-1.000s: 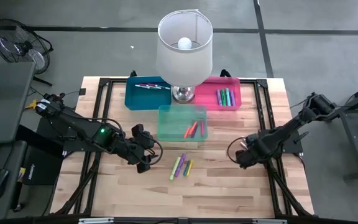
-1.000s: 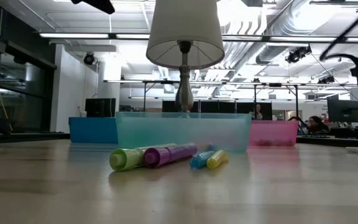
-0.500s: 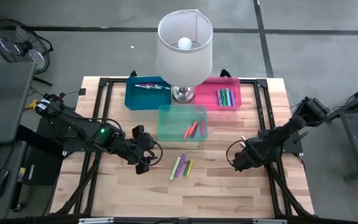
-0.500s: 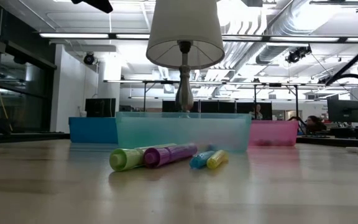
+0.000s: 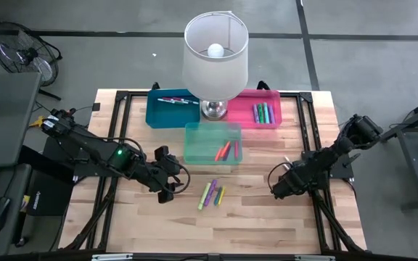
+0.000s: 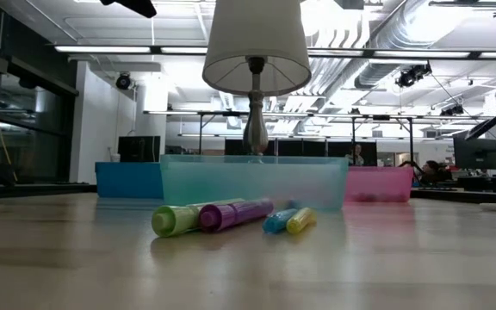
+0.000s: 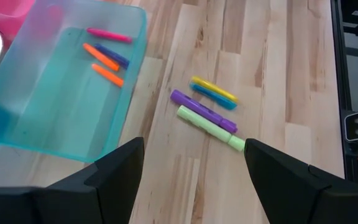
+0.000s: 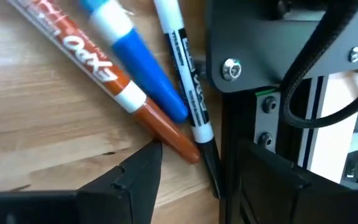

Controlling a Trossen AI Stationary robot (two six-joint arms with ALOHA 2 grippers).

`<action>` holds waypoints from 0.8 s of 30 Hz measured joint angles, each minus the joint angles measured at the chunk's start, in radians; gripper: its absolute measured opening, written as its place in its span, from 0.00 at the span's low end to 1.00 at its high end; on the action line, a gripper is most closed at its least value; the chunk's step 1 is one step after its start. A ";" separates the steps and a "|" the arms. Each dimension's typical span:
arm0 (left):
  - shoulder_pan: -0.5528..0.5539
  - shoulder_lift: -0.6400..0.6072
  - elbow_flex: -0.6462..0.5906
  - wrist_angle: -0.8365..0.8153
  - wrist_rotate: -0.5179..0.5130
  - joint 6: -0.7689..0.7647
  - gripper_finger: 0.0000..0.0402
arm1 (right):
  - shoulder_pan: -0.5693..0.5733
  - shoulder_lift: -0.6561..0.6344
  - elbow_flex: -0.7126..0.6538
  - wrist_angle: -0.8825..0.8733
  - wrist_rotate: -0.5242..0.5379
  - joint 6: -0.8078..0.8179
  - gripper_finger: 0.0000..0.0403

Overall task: Pick & Place Markers
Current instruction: Put the black marker pen into the blue bin

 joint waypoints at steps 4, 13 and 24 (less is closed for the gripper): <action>0.000 0.000 0.000 0.000 0.005 0.005 0.69 | 0.000 -0.001 -0.024 0.065 0.002 -0.024 0.50; 0.000 0.000 0.000 -0.001 0.017 0.005 0.69 | -0.001 -0.005 -0.036 0.093 0.016 -0.035 0.50; 0.000 0.000 0.000 0.000 0.021 0.005 0.69 | 0.000 0.001 -0.013 0.097 0.032 -0.080 0.48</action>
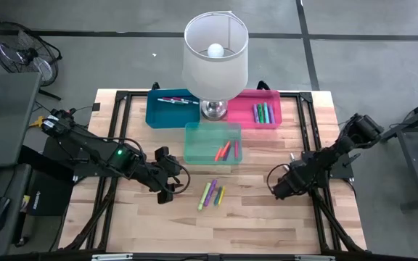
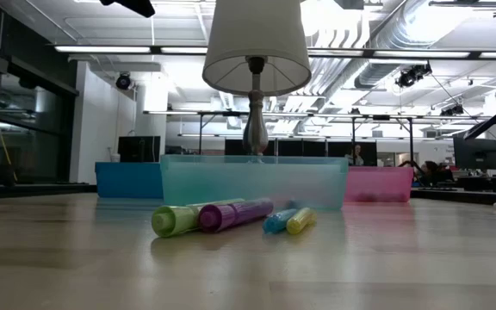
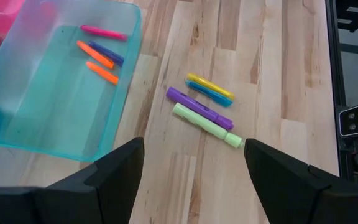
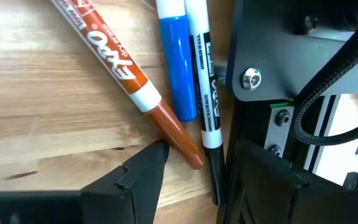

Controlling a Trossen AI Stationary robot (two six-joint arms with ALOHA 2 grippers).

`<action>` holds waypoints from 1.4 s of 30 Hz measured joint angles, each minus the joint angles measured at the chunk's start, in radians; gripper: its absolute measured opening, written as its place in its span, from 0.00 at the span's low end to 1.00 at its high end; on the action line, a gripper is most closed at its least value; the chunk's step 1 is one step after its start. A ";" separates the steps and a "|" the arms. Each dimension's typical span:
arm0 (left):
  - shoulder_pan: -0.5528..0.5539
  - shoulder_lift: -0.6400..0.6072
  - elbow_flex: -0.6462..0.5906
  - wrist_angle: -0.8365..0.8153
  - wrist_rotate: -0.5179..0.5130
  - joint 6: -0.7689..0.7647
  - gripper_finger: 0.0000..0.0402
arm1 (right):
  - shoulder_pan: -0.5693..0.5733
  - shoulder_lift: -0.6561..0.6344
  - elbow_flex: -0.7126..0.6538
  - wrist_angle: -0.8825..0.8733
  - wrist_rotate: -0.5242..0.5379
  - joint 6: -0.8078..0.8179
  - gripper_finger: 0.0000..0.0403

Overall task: Pick & Place Markers
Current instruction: Put the black marker pen into the blue bin

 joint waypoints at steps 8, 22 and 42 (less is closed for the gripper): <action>0.000 0.000 0.000 0.001 0.003 -0.001 0.69 | 0.002 0.000 0.010 -0.001 0.007 -0.014 0.48; 0.000 0.000 0.000 0.000 0.021 -0.001 0.69 | 0.003 -0.001 0.013 0.006 0.018 -0.111 0.48; 0.000 0.000 0.000 0.000 0.030 0.000 0.69 | 0.001 -0.147 -0.005 0.310 0.085 -0.234 0.49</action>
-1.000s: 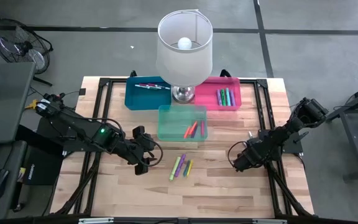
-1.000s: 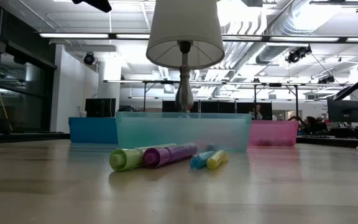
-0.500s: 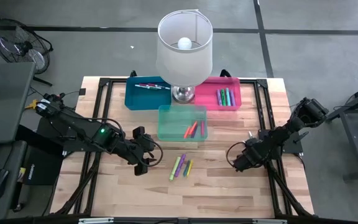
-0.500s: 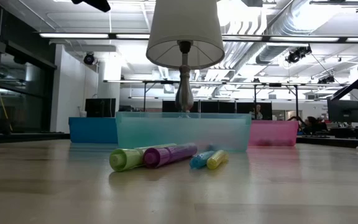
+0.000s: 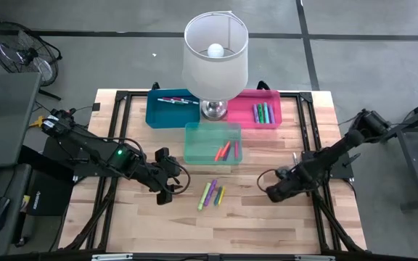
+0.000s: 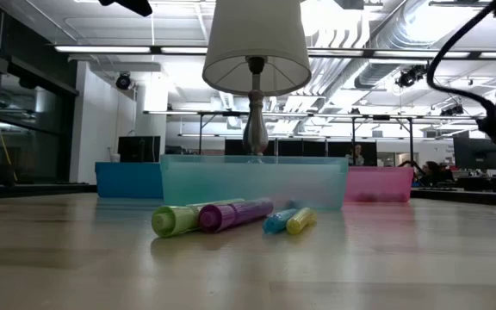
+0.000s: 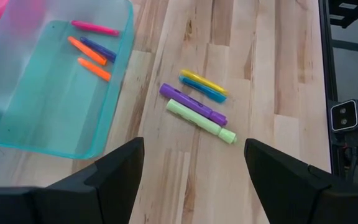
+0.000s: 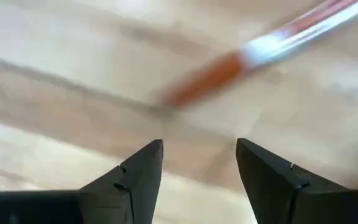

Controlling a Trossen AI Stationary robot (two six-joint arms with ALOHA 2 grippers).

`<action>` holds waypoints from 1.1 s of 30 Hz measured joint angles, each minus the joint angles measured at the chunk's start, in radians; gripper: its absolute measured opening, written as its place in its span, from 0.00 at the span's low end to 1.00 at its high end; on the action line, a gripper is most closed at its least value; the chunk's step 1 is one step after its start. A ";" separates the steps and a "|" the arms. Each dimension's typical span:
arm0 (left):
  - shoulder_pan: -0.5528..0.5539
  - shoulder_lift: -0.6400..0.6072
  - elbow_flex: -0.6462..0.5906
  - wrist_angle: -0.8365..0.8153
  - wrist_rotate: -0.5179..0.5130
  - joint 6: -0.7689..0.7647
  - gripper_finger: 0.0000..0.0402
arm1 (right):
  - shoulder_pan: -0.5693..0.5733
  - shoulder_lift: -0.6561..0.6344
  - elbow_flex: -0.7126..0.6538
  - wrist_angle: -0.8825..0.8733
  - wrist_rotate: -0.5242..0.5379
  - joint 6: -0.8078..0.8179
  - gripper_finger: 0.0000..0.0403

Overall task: Pick & Place Markers
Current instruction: Put the black marker pen into the blue bin

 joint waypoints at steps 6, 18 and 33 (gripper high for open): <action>0.000 0.000 0.000 0.001 0.001 0.000 0.69 | 0.001 -0.021 -0.030 0.055 0.087 0.071 0.48; 0.000 0.000 0.000 0.001 0.004 -0.001 0.69 | -0.011 -0.023 -0.016 0.133 0.076 -0.121 0.48; 0.000 0.000 0.000 0.006 -0.001 -0.006 0.69 | -0.013 -0.024 0.092 -0.299 0.009 0.094 0.48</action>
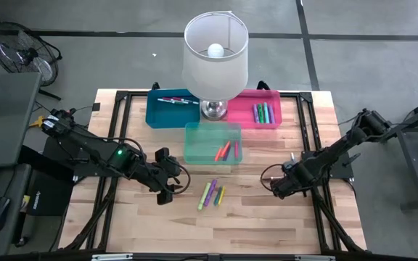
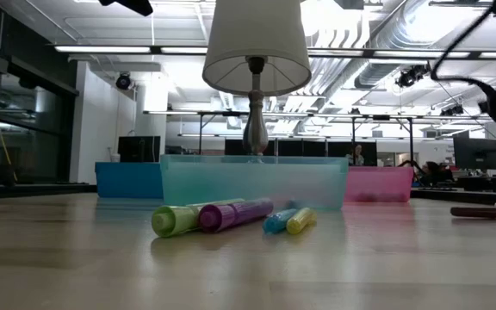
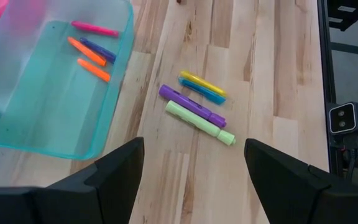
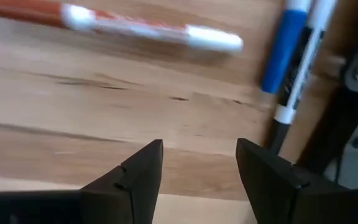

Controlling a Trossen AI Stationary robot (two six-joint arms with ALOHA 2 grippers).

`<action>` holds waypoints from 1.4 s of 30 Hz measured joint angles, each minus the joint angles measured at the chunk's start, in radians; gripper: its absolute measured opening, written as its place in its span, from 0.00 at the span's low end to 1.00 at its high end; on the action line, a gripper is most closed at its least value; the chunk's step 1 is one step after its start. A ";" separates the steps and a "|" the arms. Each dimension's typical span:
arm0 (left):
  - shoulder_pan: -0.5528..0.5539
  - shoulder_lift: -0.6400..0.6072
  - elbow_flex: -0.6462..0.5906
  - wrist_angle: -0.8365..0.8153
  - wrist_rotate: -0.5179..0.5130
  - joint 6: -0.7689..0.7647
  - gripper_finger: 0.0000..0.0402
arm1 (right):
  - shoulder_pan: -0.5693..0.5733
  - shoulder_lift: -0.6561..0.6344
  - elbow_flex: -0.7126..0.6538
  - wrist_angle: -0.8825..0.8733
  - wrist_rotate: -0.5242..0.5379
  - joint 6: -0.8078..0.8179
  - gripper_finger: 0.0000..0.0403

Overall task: Pick & Place Markers
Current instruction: Put the black marker pen into the blue bin

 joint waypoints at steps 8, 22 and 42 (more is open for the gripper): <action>0.000 0.000 0.000 0.000 0.000 -0.002 0.69 | 0.000 0.000 -0.061 -0.036 -0.050 0.036 0.48; 0.000 0.000 0.000 -0.002 0.001 0.000 0.69 | 0.000 -0.003 -0.169 0.080 -0.129 0.032 0.48; 0.000 0.000 0.000 -0.001 0.002 0.000 0.69 | 0.001 -0.002 -0.179 0.178 -0.113 0.061 0.36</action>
